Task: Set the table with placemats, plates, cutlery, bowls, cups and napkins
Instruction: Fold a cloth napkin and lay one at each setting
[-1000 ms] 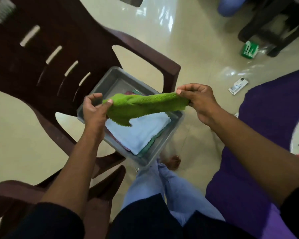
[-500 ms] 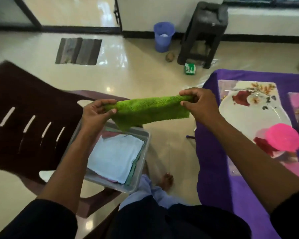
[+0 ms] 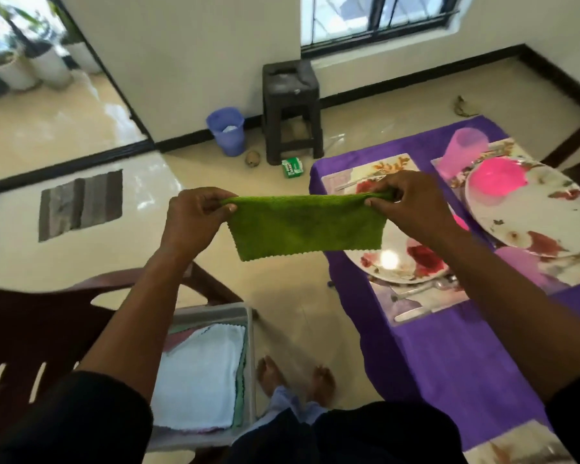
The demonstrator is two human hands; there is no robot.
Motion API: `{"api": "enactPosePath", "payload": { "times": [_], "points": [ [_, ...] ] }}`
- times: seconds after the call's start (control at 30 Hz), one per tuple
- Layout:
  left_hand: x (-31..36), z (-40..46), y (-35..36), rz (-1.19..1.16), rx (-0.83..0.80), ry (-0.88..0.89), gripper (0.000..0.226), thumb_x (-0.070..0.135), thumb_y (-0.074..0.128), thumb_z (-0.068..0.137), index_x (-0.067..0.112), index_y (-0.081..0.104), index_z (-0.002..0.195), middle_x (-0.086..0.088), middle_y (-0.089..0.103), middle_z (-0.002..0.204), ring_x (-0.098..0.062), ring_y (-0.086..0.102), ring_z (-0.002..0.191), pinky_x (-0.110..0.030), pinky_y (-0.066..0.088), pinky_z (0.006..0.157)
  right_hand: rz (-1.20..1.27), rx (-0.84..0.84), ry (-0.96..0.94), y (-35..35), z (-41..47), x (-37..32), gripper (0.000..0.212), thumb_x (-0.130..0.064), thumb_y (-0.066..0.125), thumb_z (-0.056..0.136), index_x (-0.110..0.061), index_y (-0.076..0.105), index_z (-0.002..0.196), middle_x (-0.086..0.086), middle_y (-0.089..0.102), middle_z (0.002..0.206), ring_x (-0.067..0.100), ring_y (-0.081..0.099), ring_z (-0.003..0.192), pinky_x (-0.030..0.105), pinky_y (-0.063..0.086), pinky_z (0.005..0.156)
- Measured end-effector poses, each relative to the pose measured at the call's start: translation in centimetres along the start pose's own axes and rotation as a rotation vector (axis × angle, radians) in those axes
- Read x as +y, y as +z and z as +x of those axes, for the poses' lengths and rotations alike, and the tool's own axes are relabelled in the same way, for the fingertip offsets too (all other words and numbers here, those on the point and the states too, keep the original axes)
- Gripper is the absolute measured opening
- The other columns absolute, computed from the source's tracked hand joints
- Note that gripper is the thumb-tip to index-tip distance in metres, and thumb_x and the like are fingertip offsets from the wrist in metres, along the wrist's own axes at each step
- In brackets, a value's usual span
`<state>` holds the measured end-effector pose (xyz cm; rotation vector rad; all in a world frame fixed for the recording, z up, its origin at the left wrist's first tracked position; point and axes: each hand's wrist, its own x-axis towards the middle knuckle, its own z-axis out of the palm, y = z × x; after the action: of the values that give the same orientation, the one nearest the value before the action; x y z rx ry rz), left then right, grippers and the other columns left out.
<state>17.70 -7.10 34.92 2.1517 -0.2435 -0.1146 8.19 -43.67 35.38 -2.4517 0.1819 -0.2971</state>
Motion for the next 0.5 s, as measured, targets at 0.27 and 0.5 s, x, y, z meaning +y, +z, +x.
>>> {"api": "enactPosePath", "payload": {
  "times": [0.27,0.5],
  "points": [
    [8.5,6.8,5.3,0.04,-0.213,0.239,0.008,0.014,0.076,0.093,0.021,0.077,0.097,0.015,0.074,0.069,0.002,0.071,0.07,-0.009,0.054,0.07,0.248,0.048,0.286,-10.5,-1.6,4.4,0.023,-0.023,0.087,0.08,-0.007,0.077,0.093,0.003,0.073,0.077,0.011,0.067,0.069,0.021,0.051,0.063],
    [16.3,11.7,9.8,-0.215,-0.33,0.244,0.013,0.015,0.082,0.087,0.011,0.076,0.098,-0.001,0.078,0.076,-0.023,0.077,0.069,-0.031,0.064,0.062,0.573,0.208,0.475,-16.5,-3.4,7.5,0.033,-0.025,0.089,0.067,-0.007,0.078,0.092,0.01,0.076,0.082,0.02,0.073,0.078,0.029,0.06,0.066]
  ]
}}
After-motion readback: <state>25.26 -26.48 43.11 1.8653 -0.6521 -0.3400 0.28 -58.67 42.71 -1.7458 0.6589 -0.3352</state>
